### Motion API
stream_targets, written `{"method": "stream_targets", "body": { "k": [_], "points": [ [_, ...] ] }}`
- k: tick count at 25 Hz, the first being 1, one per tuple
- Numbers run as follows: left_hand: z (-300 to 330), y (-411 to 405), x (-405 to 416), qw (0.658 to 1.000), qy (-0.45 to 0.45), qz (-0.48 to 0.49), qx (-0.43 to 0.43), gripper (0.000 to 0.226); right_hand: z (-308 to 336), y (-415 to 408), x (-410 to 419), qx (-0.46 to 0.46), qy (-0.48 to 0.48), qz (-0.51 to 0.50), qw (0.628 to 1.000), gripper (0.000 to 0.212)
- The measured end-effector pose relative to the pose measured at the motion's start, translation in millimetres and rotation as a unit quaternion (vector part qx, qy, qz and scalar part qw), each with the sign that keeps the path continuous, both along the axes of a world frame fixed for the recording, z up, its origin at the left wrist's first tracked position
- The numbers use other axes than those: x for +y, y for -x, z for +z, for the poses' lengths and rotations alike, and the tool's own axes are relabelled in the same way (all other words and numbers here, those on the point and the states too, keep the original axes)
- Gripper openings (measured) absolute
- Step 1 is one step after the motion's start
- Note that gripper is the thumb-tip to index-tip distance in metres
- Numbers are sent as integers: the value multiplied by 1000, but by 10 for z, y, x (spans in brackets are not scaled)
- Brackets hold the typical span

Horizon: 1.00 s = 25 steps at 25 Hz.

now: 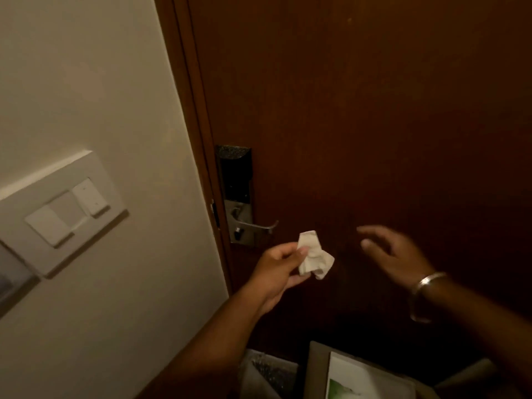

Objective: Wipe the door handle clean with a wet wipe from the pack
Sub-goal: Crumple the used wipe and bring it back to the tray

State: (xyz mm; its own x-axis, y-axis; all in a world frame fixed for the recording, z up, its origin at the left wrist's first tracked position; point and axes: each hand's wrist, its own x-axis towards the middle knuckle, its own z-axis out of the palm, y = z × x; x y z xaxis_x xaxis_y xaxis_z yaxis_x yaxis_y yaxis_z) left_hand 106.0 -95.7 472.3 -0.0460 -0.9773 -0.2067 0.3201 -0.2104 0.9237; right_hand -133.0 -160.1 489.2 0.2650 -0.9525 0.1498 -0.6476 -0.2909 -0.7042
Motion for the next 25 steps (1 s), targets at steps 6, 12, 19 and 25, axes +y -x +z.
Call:
{"method": "stream_targets", "body": {
  "k": [6, 12, 19, 25],
  "points": [
    [-499, 1123, 363, 989, -104, -24, 101, 28, -612, 670, 697, -324, -414, -76, 847, 26],
    [-960, 1784, 623, 977, -209, -12, 33, 44, -1049, 1284, 990, -323, -373, -145, 858, 10],
    [-1765, 1964, 502, 972, -216, 39, -89, 35, -2123, 1672, 1147, -336, -437, -280, 786, 6],
    [-3167, 2175, 23, 961, -250, 11, -118, 21, -3498, 1700, 1026, -419, -494, -399, 649, 8]
  ]
}}
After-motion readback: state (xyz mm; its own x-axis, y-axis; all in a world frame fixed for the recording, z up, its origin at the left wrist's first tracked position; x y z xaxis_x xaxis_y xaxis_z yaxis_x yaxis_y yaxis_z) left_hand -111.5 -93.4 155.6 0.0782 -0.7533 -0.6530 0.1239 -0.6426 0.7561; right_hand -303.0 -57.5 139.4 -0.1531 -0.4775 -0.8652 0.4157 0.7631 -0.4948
